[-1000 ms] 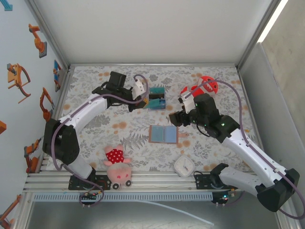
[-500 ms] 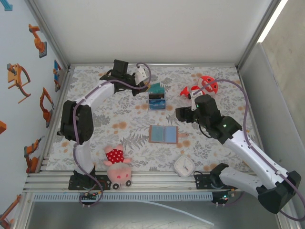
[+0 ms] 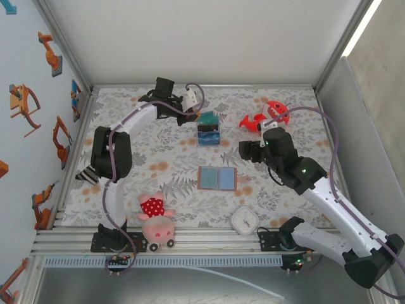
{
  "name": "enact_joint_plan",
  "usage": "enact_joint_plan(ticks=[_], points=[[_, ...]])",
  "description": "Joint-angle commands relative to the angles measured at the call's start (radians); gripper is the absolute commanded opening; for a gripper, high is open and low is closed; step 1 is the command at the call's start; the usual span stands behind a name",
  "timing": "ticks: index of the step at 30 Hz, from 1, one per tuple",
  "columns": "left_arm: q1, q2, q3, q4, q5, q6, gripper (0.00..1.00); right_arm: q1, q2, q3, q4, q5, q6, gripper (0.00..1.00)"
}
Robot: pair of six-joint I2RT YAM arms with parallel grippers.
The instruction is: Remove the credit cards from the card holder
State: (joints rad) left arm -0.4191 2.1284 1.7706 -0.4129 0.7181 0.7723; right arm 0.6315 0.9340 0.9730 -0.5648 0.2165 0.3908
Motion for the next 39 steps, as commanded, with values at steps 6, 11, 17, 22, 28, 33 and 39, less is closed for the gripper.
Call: enact_joint_plan(ticks=[6,11,17,22,28,33,39], points=[[0.001,0.092,0.136,-0.119,0.042,0.07,0.0,-0.003,-0.043,0.015,-0.004,0.037,0.033,0.77],[-0.009,0.12,0.164,-0.128,0.047,0.08,0.0,-0.003,-0.05,0.018,-0.01,0.05,0.031,0.78],[-0.017,0.168,0.211,-0.145,0.046,0.082,0.0,-0.003,-0.049,0.02,-0.015,0.048,0.033,0.78],[-0.018,0.215,0.273,-0.176,0.047,0.079,0.0,-0.003,-0.049,0.015,-0.017,0.043,0.038,0.78],[-0.019,0.249,0.317,-0.209,0.034,0.088,0.0,-0.003,-0.055,0.011,-0.017,0.04,0.041,0.78],[-0.019,0.262,0.333,-0.207,0.029,0.087,0.01,-0.003,-0.05,0.011,-0.011,0.035,0.043,0.78],[-0.021,0.283,0.368,-0.208,0.014,0.08,0.01,-0.003,-0.042,0.01,-0.007,0.029,0.044,0.78]])
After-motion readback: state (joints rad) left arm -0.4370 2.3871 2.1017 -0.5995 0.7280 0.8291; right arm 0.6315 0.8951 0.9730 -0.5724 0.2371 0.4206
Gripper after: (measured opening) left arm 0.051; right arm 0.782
